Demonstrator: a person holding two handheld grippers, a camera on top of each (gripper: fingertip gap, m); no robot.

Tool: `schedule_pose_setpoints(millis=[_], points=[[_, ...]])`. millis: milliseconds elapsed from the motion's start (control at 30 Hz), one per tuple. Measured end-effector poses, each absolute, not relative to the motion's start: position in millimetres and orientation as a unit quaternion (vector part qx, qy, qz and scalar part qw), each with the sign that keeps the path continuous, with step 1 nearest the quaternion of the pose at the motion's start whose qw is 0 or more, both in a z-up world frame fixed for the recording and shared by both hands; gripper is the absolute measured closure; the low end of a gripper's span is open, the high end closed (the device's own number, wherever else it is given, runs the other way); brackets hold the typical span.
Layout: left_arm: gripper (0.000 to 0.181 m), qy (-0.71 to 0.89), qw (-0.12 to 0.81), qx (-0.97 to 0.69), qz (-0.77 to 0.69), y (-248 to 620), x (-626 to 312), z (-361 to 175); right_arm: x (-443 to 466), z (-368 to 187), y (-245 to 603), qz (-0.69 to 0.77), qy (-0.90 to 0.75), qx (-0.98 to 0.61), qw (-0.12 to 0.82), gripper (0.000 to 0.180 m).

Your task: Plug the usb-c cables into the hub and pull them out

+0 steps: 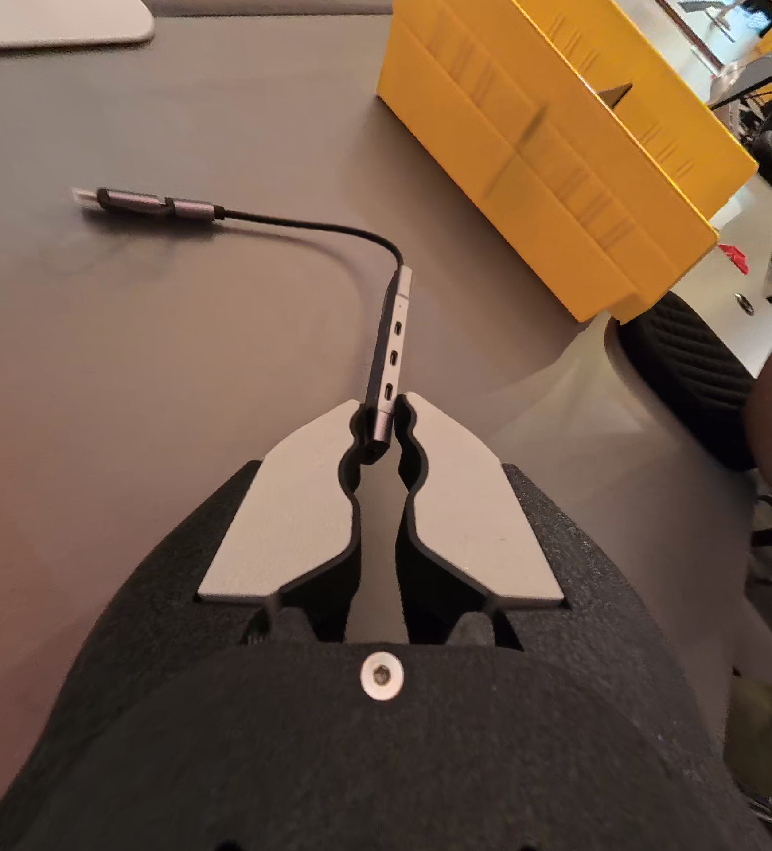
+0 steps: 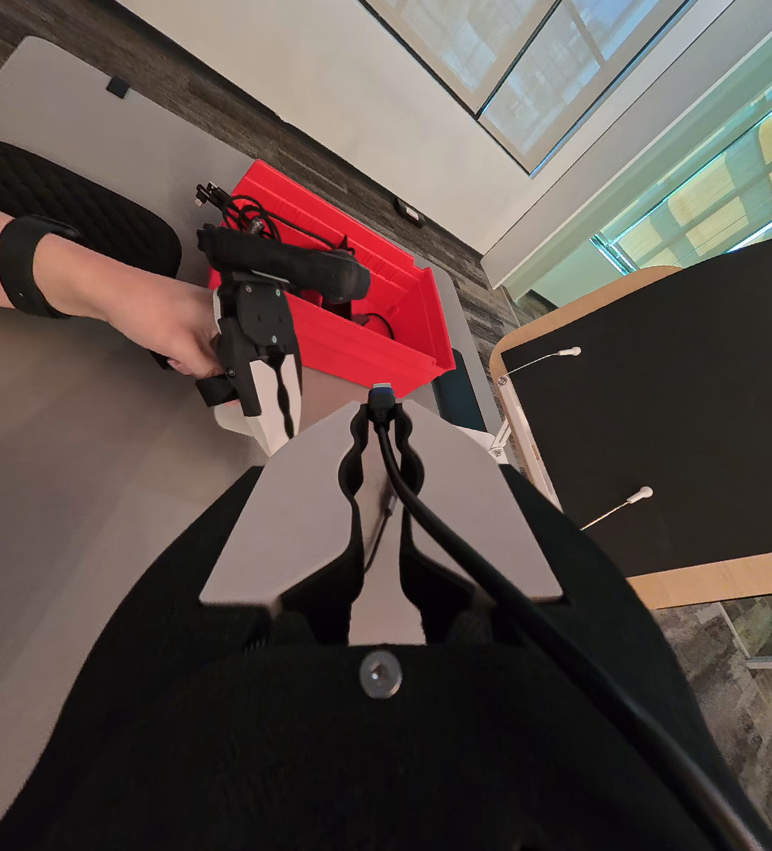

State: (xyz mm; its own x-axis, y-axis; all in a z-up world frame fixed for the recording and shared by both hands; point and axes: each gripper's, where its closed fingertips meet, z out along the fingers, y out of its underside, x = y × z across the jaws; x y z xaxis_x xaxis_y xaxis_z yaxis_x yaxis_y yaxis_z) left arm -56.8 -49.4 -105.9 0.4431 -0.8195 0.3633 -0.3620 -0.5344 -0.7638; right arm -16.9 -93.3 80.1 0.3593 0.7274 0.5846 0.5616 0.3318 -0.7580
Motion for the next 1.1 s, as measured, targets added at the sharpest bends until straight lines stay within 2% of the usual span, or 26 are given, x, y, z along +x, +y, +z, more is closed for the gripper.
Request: schedule_pose_setpoints(millis=[200,667,1100], points=[[0.171,0.384,0.342,-0.791,-0.332,-45,-61,-101,-16,79,-91,0.075,-0.557,-0.58,0.59,0.168],[0.171,0.367,0.268,-0.819,-0.35,-45,-53,-142,-20,72,-92,0.082,-0.564,-0.586,0.576,0.168],[0.171,0.409,0.329,-0.809,-0.266,-37,-52,-146,-21,72,-93,0.083,-0.566,-0.585,0.575,0.168]])
